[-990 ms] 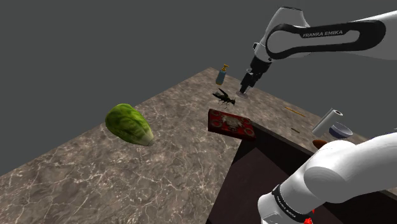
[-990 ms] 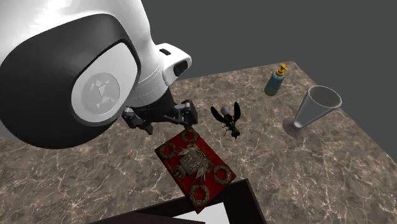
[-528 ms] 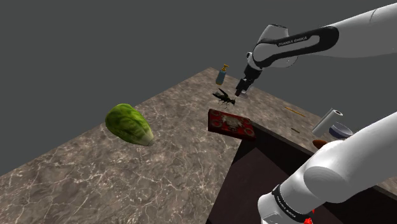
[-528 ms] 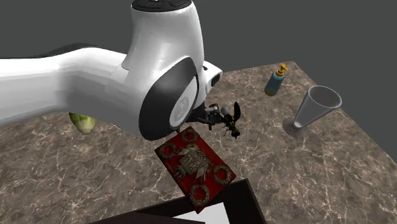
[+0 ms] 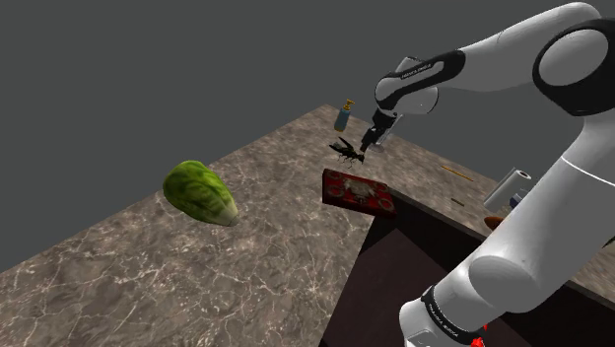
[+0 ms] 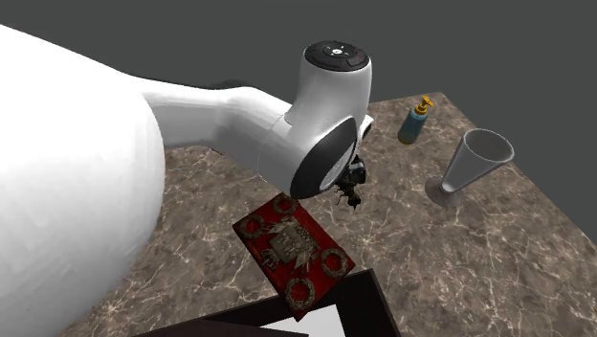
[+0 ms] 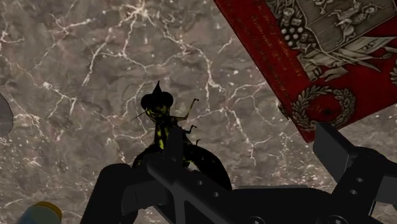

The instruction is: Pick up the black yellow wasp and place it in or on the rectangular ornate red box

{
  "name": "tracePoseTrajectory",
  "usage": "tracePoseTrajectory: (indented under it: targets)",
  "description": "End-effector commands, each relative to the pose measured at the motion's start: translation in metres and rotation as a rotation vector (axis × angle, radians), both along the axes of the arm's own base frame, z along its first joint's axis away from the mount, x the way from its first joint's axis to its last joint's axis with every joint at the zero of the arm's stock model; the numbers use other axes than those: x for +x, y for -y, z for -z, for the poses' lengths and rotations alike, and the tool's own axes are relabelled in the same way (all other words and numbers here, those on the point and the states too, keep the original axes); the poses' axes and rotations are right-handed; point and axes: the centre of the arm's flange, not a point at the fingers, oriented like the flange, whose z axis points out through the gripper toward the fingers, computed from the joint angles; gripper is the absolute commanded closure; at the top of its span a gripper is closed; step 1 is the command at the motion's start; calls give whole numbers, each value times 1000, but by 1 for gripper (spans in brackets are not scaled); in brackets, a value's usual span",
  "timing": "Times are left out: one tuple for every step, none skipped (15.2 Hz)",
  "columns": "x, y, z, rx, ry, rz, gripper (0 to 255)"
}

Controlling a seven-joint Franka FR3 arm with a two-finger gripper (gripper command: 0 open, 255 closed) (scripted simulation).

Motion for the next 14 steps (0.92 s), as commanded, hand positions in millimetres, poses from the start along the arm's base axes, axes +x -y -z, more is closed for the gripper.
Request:
tracePoseTrajectory:
  targets:
    - [15,16,15,4,3,-11,0]
    - [22,24,23,6,4,-16,0]
    - [29,33,30,8,6,-21,0]
    - [35,41,38,10,7,-25,0]
    - [42,49,46,12,8,-30,0]
    - [49,57,54,14,9,-35,0]
    - [56,66,62,16,10,-39,0]
    - [63,74,70,18,12,-44,0]
    - [63,74,70,18,12,-44,0]
    - [64,74,76,18,12,-44,0]
    - [65,74,81,18,12,-44,0]
    - [65,74,86,18,12,-44,0]
    - [66,75,91,18,12,-44,0]
    - [67,75,97,18,12,-44,0]
